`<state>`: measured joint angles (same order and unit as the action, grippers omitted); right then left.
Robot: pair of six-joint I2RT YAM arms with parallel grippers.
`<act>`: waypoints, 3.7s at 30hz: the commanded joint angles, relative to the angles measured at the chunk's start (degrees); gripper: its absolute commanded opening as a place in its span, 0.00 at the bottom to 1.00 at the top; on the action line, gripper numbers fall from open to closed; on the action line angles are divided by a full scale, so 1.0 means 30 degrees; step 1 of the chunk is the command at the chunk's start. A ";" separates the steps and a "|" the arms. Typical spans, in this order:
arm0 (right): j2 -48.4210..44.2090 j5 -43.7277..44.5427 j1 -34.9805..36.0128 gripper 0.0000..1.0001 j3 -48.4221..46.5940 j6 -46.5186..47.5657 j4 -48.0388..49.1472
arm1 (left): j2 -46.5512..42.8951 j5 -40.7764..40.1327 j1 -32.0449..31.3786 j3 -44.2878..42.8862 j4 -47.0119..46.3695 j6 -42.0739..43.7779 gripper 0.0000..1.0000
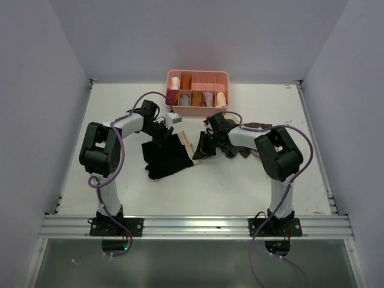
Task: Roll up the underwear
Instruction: Fold the underwear
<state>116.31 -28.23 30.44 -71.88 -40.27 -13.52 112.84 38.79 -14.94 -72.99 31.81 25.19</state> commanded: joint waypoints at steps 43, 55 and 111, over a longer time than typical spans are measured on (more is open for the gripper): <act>0.3183 -0.8785 0.1017 0.15 0.0346 -0.4391 1.1482 | -0.9575 0.1251 -0.1085 0.4235 0.3399 1.3137 0.00; 0.4207 -0.9135 0.1281 0.13 -0.0769 0.0679 0.4653 | -0.8112 0.0695 -0.0997 0.2037 0.1554 1.0616 0.00; 0.4585 -0.4333 -0.0331 0.23 -0.8999 0.6538 -0.4489 | -0.8140 0.0607 -0.0675 0.2769 -0.0673 1.0910 0.00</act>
<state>127.35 -44.14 29.23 -97.06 -22.06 -26.13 89.52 39.03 -17.28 -63.86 29.76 56.60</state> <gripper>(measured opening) 0.235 0.011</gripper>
